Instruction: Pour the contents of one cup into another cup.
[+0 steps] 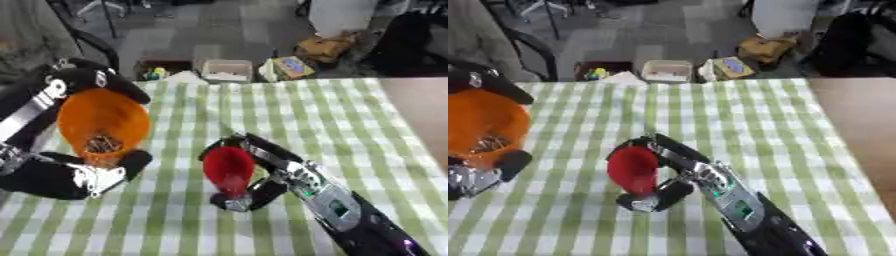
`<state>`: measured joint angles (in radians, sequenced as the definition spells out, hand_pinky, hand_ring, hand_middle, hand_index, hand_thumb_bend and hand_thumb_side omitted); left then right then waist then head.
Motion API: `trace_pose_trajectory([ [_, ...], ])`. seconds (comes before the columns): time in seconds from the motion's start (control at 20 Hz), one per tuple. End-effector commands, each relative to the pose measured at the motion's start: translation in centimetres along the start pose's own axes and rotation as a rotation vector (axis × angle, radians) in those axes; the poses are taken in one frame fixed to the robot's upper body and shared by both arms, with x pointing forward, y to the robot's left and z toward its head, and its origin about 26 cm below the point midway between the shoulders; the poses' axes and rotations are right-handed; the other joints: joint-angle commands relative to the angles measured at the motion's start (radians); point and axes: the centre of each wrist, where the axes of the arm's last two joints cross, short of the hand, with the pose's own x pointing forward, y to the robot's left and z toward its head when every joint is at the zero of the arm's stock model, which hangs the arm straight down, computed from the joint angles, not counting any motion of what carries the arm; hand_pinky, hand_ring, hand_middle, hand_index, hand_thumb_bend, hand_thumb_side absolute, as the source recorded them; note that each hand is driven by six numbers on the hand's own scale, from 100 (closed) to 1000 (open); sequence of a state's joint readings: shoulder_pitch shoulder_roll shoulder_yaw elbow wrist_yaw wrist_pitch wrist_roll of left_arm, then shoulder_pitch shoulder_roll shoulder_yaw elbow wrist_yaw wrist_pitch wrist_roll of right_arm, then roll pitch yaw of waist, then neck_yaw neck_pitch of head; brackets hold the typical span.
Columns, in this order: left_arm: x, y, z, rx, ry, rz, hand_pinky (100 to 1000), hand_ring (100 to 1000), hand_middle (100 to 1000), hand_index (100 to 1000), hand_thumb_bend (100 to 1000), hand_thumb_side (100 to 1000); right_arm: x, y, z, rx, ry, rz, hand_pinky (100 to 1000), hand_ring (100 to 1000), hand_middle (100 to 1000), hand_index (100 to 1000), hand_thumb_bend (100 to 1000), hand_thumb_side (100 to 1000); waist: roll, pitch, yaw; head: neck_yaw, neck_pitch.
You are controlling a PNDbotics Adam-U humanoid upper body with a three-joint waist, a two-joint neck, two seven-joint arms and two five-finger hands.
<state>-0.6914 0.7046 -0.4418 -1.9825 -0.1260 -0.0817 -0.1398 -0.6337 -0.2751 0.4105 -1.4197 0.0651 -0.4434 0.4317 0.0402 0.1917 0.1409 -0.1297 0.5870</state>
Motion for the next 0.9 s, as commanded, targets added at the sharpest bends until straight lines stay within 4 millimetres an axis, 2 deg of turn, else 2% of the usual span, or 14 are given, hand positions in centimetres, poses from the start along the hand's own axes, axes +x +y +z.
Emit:
trace_pose_trajectory([
  [0.05, 0.7, 0.7, -0.5, -0.03, -0.005, -0.067, 274, 445, 167, 589, 100, 100, 1.2, -0.8, -1.0, 0.027, -0.053, -0.017, 314, 462, 100, 773, 100, 100, -0.001, -0.017, -0.002, -0.004, -0.012],
  [0.35, 1.2, 0.5, -1.3, -0.067, 0.016, -0.133, 251, 424, 158, 580, 100, 100, 1.5, -0.3, -1.5, 0.091, -0.072, -0.074, 312, 463, 100, 771, 100, 100, -0.003, -0.016, -0.006, -0.011, -0.017],
  [0.55, 1.3, 0.2, -2.0, -0.075, 0.029, -0.179, 232, 405, 150, 576, 135, 100, 1.5, 0.1, -1.8, 0.118, -0.076, -0.101, 312, 463, 100, 770, 100, 100, -0.003, -0.016, -0.008, -0.01, -0.017],
  [0.65, 1.2, 0.2, -2.4, -0.082, 0.028, -0.209, 223, 393, 150, 575, 164, 100, 1.4, 0.3, -1.9, 0.126, -0.077, -0.109, 312, 463, 100, 770, 100, 100, -0.002, -0.016, -0.009, -0.008, -0.017],
  [0.9, 0.1, -0.6, -3.4, -0.107, 0.041, -0.267, 208, 382, 144, 572, 171, 100, 1.3, 0.7, -2.0, 0.137, -0.077, -0.125, 312, 463, 100, 770, 100, 100, -0.001, -0.016, -0.01, -0.005, -0.016],
])
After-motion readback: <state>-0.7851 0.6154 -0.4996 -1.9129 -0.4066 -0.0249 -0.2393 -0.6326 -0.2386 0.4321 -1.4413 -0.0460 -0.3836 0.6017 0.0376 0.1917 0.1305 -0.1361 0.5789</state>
